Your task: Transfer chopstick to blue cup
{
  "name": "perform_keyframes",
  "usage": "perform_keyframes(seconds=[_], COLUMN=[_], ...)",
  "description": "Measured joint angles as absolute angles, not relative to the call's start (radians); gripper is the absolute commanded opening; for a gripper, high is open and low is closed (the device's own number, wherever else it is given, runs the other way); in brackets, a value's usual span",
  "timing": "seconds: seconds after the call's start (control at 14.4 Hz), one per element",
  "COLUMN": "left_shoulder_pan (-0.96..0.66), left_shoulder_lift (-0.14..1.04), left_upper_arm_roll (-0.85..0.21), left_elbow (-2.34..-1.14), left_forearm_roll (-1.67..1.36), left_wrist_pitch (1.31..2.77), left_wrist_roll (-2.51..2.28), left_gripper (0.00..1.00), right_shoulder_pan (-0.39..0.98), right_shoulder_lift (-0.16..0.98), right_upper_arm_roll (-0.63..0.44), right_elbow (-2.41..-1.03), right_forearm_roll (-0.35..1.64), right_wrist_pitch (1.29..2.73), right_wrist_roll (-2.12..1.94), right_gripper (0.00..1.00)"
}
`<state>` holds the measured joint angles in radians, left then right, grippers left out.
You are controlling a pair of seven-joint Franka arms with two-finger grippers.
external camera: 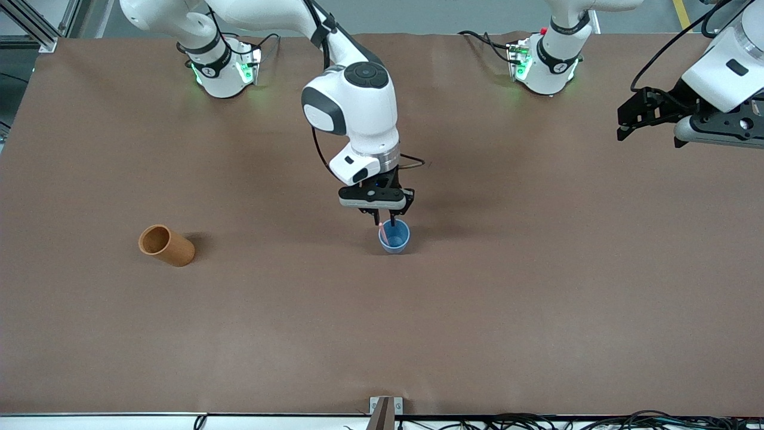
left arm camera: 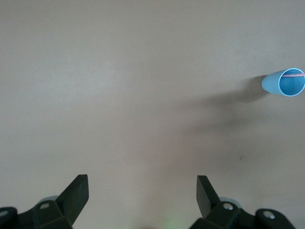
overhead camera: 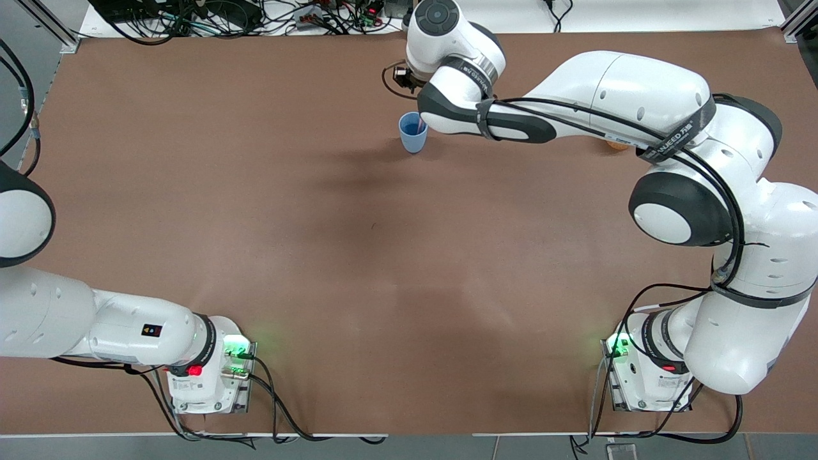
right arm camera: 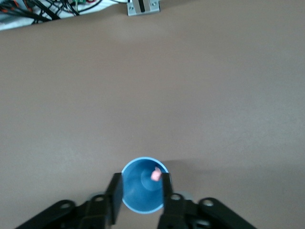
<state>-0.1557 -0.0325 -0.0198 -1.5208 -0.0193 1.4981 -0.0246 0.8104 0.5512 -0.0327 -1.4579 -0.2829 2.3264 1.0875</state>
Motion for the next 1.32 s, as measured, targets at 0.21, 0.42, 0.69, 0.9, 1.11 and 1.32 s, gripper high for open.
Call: perform_keyframes(seconds=[0.21,0.42,0.69,0.9,1.11,1.32], left_shoulder_pan=[-0.155,-0.155,-0.155,-0.155,-0.155,-0.155], left_shoulder_lift=[-0.032,-0.029,-0.028,-0.028,-0.027,-0.026], left_upper_arm_roll=[-0.019,-0.019,-0.019,-0.018,-0.018,-0.018], left_elbow=[-1.521,-1.52,-1.507,-1.505,-1.504,-1.504], left_forearm_roll=[-0.019,-0.019,-0.019,-0.019,-0.019,-0.019], left_wrist_pitch=[1.498,1.498,1.499,1.499,1.499,1.499], left_wrist_roll=[-0.025,-0.025,-0.025,-0.025,-0.025,-0.025], left_gripper=[1.0,1.0,1.0,1.0,1.0,1.0], right_shoulder_pan=[0.785,0.717,0.61,0.495,0.364,0.234], right_shoulder_lift=[0.543,0.477,0.351,0.256,0.172,0.087], right_upper_arm_roll=[-0.044,-0.047,-0.047,-0.049,-0.05,-0.051], right_elbow=[-1.427,-1.412,-1.411,-1.415,-1.446,-1.516], right_forearm_roll=[-0.283,-0.283,-0.27,-0.213,-0.16,-0.123], right_wrist_pitch=[2.326,2.289,2.139,1.999,1.906,1.849], right_wrist_roll=[1.088,1.085,0.999,0.822,0.642,0.442], right_gripper=[1.0,1.0,1.0,1.0,1.0,1.0])
